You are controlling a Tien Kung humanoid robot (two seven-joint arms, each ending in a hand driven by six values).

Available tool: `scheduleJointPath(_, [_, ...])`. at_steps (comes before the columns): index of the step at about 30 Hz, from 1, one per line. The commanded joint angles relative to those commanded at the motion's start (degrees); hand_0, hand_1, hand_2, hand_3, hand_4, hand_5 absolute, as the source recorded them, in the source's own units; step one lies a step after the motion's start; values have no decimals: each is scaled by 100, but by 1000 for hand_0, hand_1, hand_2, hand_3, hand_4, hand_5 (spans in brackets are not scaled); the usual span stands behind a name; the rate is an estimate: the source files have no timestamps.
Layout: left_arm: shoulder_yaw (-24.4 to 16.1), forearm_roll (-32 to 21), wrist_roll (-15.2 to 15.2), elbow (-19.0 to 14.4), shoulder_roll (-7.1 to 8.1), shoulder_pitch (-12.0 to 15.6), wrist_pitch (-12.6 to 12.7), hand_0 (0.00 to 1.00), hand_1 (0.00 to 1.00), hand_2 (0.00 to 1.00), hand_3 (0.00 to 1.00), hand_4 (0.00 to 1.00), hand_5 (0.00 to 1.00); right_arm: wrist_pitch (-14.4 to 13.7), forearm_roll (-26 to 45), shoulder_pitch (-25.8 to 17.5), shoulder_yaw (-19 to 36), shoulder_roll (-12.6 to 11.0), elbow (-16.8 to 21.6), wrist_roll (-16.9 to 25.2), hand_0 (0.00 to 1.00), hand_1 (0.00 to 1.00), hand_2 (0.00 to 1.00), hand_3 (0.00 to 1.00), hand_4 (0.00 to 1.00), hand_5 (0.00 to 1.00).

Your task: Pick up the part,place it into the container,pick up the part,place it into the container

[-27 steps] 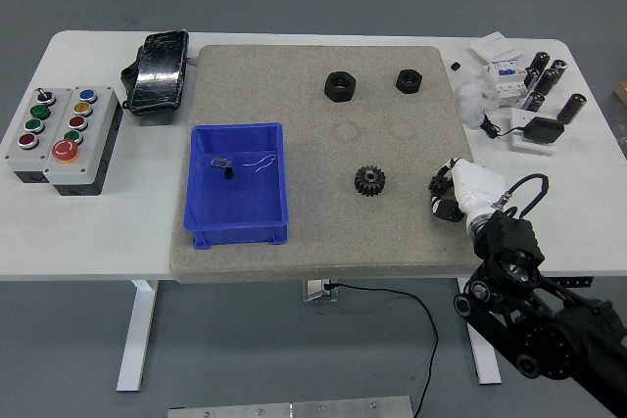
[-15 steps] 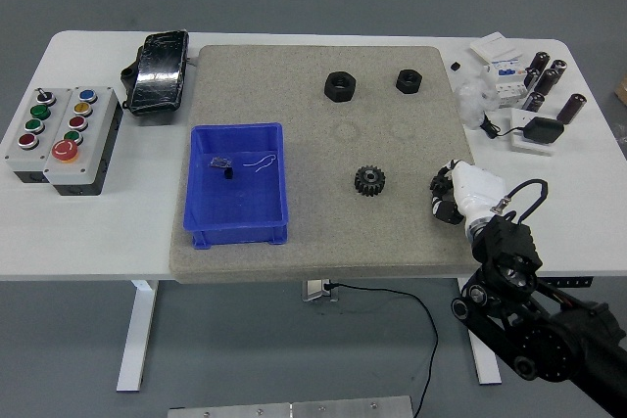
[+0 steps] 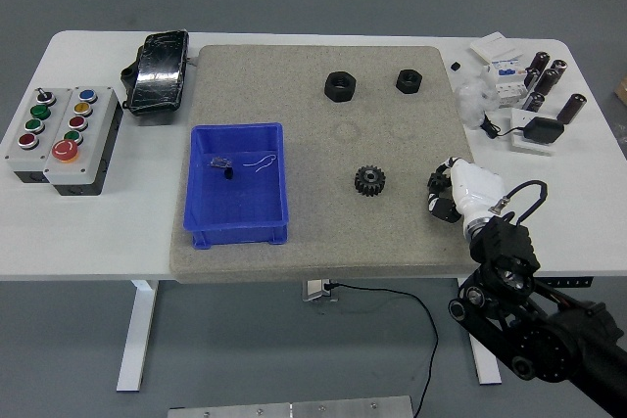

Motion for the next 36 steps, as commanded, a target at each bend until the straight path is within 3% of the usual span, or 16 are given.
scheduleJointPath(6, [1,-7,4,0,-2,3,1,663,628,574,613,686,348,-65,47,10,-25,-9,70,0,263,551,532,462,492,189])
scheduleJointPath(14, [-33,28,33,0,-1,19,-1,663,629,573,612,686,349,-405,348,413,-351,119,621,16,269,550,532,464,496,191])
scheduleJointPath(22, [-62,62,57,0,-5,13,-7,663,629,573,612,686,348,-1078,1397,992,-1106,571,851,889,329,552,560,493,504,196])
scheduleJointPath(23, [-62,63,61,0,-6,12,-8,663,629,573,612,686,348,-1081,1516,1046,-1208,612,847,990,329,552,560,493,504,196])
scheduleJointPath(24, [-65,66,64,0,-7,11,-8,663,629,574,612,686,347,-1052,1648,1097,-1323,650,840,1078,503,641,662,653,539,230])
scheduleJointPath(29, [-69,62,73,0,5,10,-6,663,629,574,612,686,347,-744,2139,1244,-1810,735,796,1269,503,641,662,653,539,230])
scheduleJointPath(30, [-72,64,76,0,7,13,-5,663,629,573,612,686,351,-687,2207,1261,-1884,743,787,1292,603,693,716,673,561,255])
scheduleJointPath(35, [-97,95,94,0,4,21,-8,663,629,573,612,686,351,-493,2504,1321,-2151,782,714,1430,603,693,716,673,561,255])
scheduleJointPath(36, [-96,94,94,0,3,22,-8,663,630,573,613,686,350,-490,2534,1324,-2170,786,707,1460,666,753,769,703,607,270])
